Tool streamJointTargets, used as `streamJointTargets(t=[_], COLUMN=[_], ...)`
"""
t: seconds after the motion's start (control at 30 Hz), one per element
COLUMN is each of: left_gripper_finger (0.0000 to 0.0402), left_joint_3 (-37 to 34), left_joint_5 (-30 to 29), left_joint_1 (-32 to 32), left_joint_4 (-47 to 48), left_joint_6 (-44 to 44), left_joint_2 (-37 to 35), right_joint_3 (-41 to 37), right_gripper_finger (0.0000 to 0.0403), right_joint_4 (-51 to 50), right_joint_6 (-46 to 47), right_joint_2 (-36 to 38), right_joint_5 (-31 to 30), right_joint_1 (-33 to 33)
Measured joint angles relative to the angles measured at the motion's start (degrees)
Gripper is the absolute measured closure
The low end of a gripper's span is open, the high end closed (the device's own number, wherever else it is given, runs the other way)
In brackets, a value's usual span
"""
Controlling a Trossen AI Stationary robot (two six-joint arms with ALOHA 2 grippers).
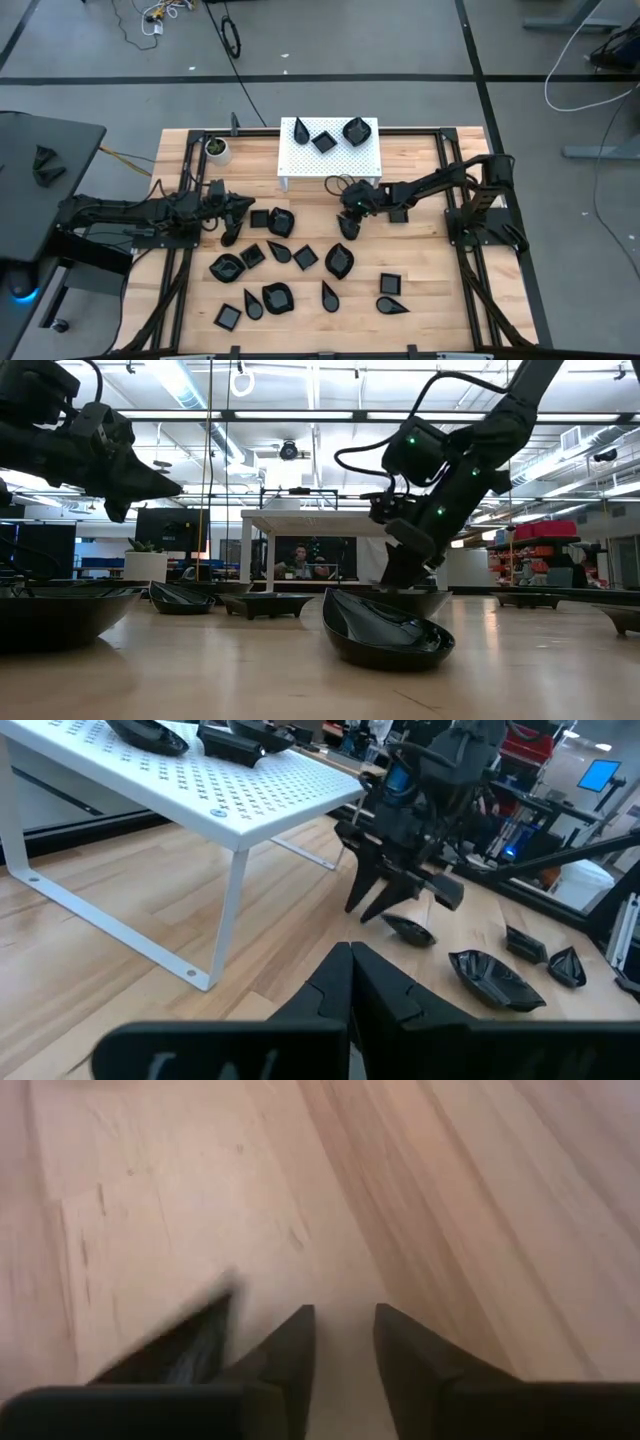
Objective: Pick & Place Mini shaped plates
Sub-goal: Stack the black drop-shaped plate on top of the other black drop-shaped plate on the shelf
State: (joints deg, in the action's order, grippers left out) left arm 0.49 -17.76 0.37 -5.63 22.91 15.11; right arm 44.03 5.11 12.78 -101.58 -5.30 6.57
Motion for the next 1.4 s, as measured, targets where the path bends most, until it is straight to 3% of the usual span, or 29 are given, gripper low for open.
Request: streamJointTargets(t=[0.23,0.33,0.43,0.67,0.87,1.17,1.4], left_gripper_finger=[0.0394,0.0394,0.0394,0.0394,0.0394,0.0394,0.0394], left_joint_3=[0.0,0.0,0.0,0.0,0.0,-0.02,0.0], left_joint_5=[0.0,0.01,0.02,0.01,0.02,0.01,1.15], left_joint_1=[-0.01,-0.01,-0.01,-0.01,-0.01,-0.01,-0.01], left_joint_4=[-0.02,-0.02,0.0,0.04,0.0,-0.02,0.09], left_joint_6=[-0.06,-0.09,-0.04,-0.06,-0.18,-0.14,-0.01], left_joint_2=[0.0,0.0,0.0,0.0,0.0,0.0,0.0], right_joint_3=[-0.01,-0.07,0.0,0.0,-0.07,-0.02,0.04], right_gripper_finger=[0.039,0.0396,0.0369,0.0262,0.0234,0.0284,0.0369], right_joint_4=[-2.33,-5.16,-9.74,-15.43,-14.19,-10.12,-7.97], right_joint_6=[1.78,6.65,11.37,18.71,19.8,22.79,22.8], right_joint_2=[1.41,4.62,8.36,12.64,8.79,3.31,2.36], right_joint_5=[3.83,3.66,3.17,3.41,-6.42,-9.09,-9.1], right_joint_1=[-0.01,0.34,0.58,-4.16,-12.26,-13.3,-13.37])
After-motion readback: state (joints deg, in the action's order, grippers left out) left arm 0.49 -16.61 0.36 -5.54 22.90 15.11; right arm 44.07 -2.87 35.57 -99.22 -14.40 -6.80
